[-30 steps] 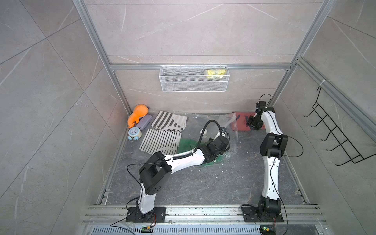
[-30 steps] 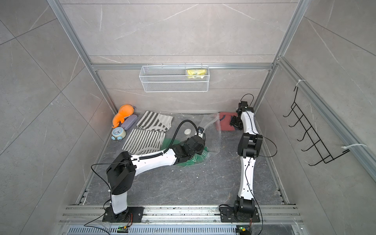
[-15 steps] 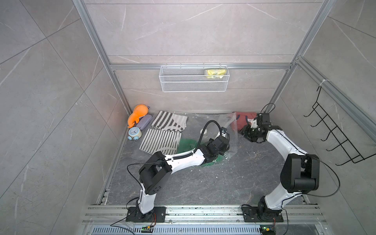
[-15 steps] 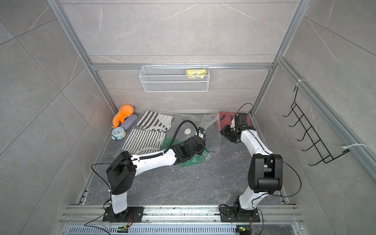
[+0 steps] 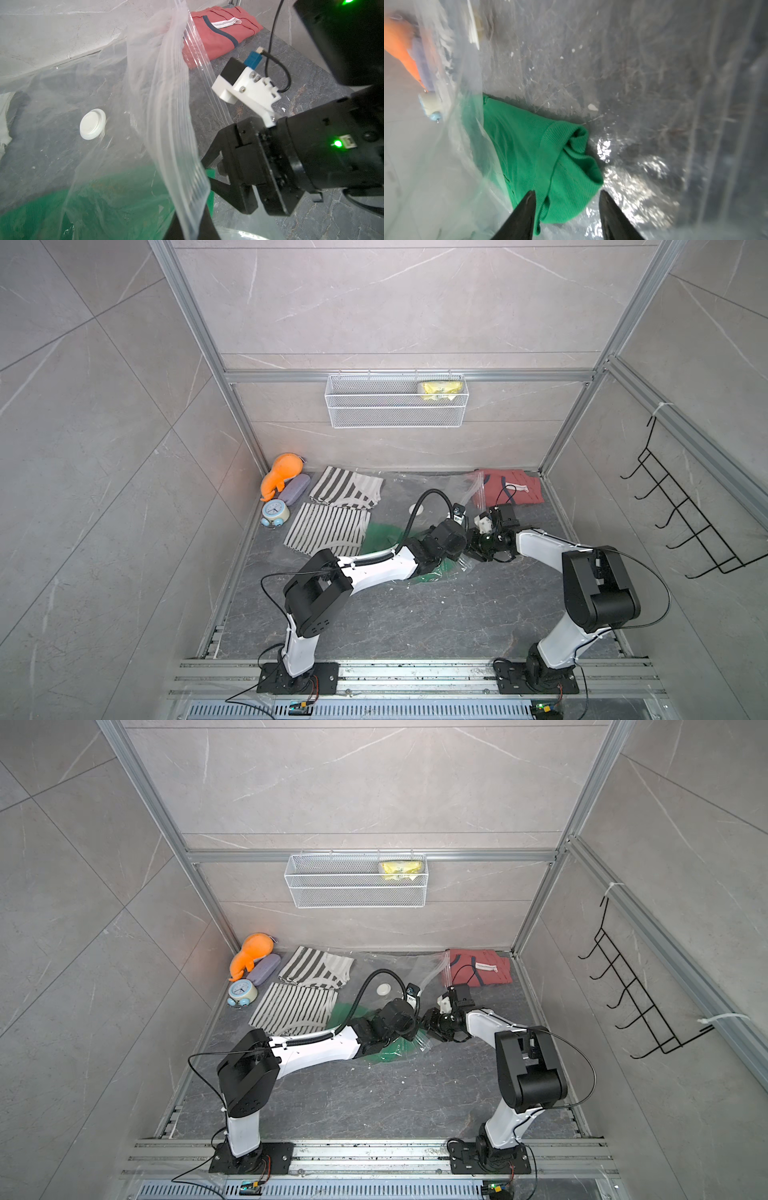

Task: Take the tank top out of the vacuum bag
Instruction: Take out the tank top from the vacuum bag.

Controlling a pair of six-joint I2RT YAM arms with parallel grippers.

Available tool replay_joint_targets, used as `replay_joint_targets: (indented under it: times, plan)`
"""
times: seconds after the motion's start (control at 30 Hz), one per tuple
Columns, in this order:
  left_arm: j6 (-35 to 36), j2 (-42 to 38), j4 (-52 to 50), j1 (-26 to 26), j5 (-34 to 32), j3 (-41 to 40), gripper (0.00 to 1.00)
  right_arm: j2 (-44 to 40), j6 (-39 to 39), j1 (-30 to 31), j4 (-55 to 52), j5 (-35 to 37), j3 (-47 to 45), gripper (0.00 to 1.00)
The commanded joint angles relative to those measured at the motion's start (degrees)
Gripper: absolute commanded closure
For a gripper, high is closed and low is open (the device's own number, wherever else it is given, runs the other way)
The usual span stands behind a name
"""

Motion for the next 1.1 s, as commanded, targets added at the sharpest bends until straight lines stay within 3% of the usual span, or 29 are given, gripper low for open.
replay_joint_targets:
  times: [0.0, 0.2, 0.53, 0.67, 0.9, 1.07]
  plan:
    - [1.03, -0.73, 3.31, -0.25, 0.87, 0.05, 1.0, 1.9, 0.91, 0.73, 0.24, -0.74, -0.21, 0.46]
    - [1.34, -0.45, 3.28, -0.19, 1.04, 0.58, 1.0, 4.31, 0.91, 1.79, -0.44, -0.62, -0.25, 0.43]
    - [1.38, -0.68, 3.61, -0.29, 0.88, 0.05, 1.0, 8.27, 7.28, 6.34, 8.83, -3.38, -0.12, 0.43]
    - [1.55, -0.67, 3.67, -0.32, 0.51, 0.07, 1.0, 8.55, 11.01, 7.04, 13.41, -3.33, -0.58, 0.54]
    - [0.85, -0.76, 4.01, -0.3, -0.28, -0.56, 1.0, 8.95, 14.53, 7.16, 18.48, -2.11, -1.0, 1.0]
    - [0.68, -1.08, 3.75, -0.33, -0.76, -0.85, 1.0, 8.98, 14.72, 7.2, 19.53, -1.91, -0.33, 1.0]
